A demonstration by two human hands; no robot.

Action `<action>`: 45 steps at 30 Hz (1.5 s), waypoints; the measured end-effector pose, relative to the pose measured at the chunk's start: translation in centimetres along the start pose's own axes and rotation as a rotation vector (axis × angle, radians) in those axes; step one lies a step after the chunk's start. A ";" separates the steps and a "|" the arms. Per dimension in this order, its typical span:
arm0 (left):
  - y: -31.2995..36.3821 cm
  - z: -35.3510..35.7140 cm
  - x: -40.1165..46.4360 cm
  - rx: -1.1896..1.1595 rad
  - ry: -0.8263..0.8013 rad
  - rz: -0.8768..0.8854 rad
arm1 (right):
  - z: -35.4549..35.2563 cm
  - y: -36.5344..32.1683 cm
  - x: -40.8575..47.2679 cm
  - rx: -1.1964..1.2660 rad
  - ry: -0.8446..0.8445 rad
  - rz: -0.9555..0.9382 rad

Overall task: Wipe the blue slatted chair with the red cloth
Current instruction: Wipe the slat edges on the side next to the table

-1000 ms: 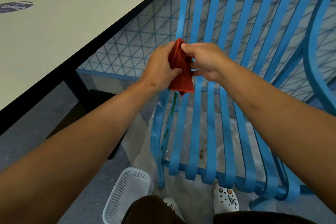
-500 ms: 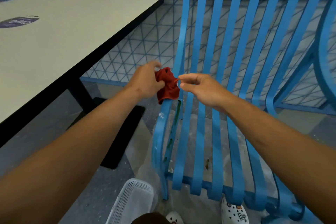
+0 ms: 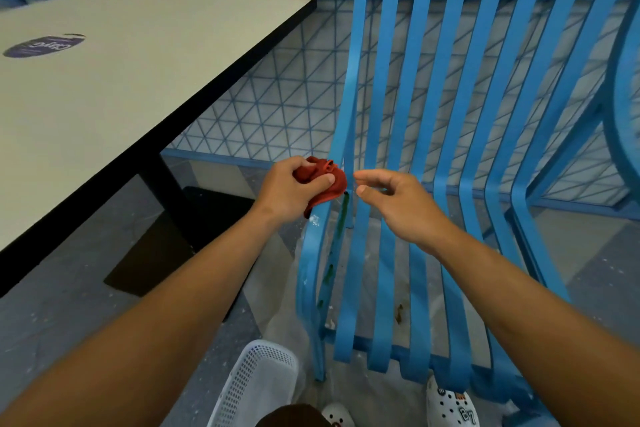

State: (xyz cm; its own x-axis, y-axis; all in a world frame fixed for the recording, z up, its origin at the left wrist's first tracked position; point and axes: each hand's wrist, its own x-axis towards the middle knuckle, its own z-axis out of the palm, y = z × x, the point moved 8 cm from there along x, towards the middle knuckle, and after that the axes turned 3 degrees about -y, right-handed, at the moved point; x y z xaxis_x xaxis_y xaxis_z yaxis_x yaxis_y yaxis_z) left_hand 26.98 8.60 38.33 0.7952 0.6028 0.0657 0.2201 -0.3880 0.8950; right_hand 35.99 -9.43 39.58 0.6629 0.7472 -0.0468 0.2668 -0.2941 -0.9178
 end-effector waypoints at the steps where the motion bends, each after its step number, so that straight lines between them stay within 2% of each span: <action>1: -0.1 -0.2 -0.6 -0.017 -0.006 -0.009 | 0.0 0.1 -0.4 -0.004 0.004 -0.001; 6: -0.6 -0.4 -1.9 -0.006 -0.068 -0.074 | 0.6 1.1 -2.0 0.007 0.012 0.003; 14: 1.1 0.3 3.3 0.100 -0.082 -0.059 | 3.0 1.3 -1.6 0.031 -0.020 0.045; 18: 0.6 0.4 3.8 0.136 -0.156 -0.133 | 4.0 0.9 -2.0 0.001 -0.026 0.059; 25: -1.0 0.3 -1.0 -0.050 -0.344 -0.261 | 5.8 2.4 -6.4 0.011 -0.138 0.074; 30: -2.0 -0.4 -5.3 -0.128 -0.459 -0.318 | 6.0 2.9 -8.2 0.032 -0.145 0.075; 39: -1.1 0.1 -2.8 -0.087 -0.260 -0.280 | 5.5 1.8 -6.3 0.107 -0.050 0.043; 45: -1.5 -0.4 -3.7 0.014 -0.301 -0.259 | 4.1 2.7 -5.9 0.078 0.004 0.062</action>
State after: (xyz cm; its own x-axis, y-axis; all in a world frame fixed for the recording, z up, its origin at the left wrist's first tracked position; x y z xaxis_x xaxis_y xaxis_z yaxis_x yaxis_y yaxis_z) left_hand 23.51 7.26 36.98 0.8420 0.4512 -0.2956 0.4412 -0.2607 0.8587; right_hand 29.95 -12.17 35.75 0.6792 0.7266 -0.1033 0.1695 -0.2922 -0.9412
